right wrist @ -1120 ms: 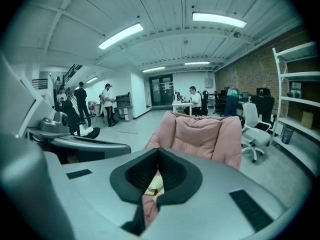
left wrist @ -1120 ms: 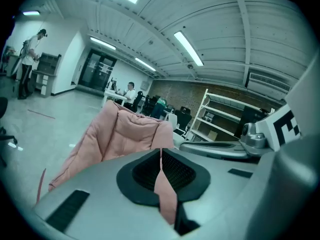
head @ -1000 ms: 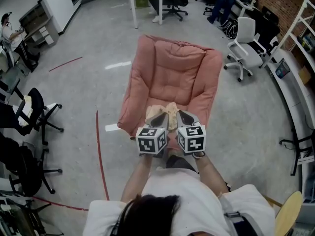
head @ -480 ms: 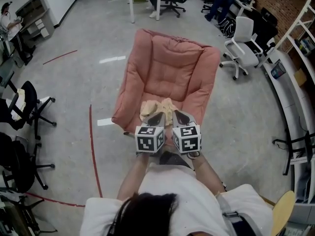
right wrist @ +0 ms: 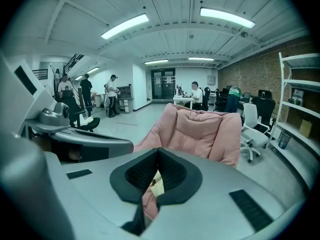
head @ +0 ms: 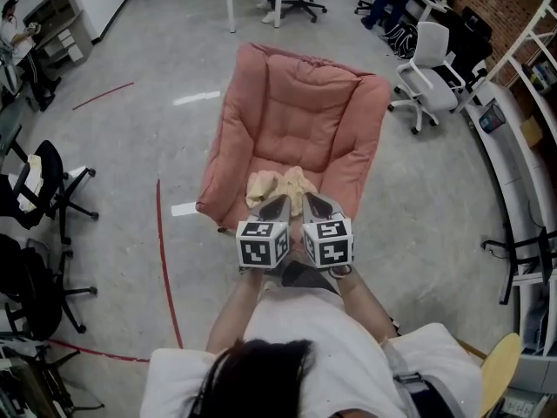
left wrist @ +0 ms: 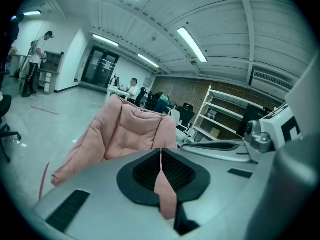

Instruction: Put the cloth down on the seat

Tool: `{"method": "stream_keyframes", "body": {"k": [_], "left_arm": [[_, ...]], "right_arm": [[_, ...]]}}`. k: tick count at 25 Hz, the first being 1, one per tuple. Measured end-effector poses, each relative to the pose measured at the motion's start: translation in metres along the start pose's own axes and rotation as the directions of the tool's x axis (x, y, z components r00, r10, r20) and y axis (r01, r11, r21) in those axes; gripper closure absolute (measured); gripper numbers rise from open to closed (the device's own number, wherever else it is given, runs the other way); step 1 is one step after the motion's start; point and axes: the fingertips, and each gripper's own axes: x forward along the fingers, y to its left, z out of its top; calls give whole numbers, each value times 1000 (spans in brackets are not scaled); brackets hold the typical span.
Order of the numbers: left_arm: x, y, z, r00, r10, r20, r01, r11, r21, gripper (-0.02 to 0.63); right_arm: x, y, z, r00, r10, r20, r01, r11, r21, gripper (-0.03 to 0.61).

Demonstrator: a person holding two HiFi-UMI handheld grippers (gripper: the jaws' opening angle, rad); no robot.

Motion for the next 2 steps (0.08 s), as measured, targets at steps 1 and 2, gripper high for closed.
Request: {"method": "stream_keyframes", "body": {"k": [1, 2], "left_arm": [[1, 0, 0, 1000, 1, -1, -1, 1000, 0, 579], [2, 1, 0, 1000, 2, -1, -2, 1000, 0, 580]], "right_arm": [[1, -1, -1, 1000, 1, -4, -1, 1000, 1, 551], [2, -1, -2, 1000, 2, -7, -2, 1000, 2, 551]]}}
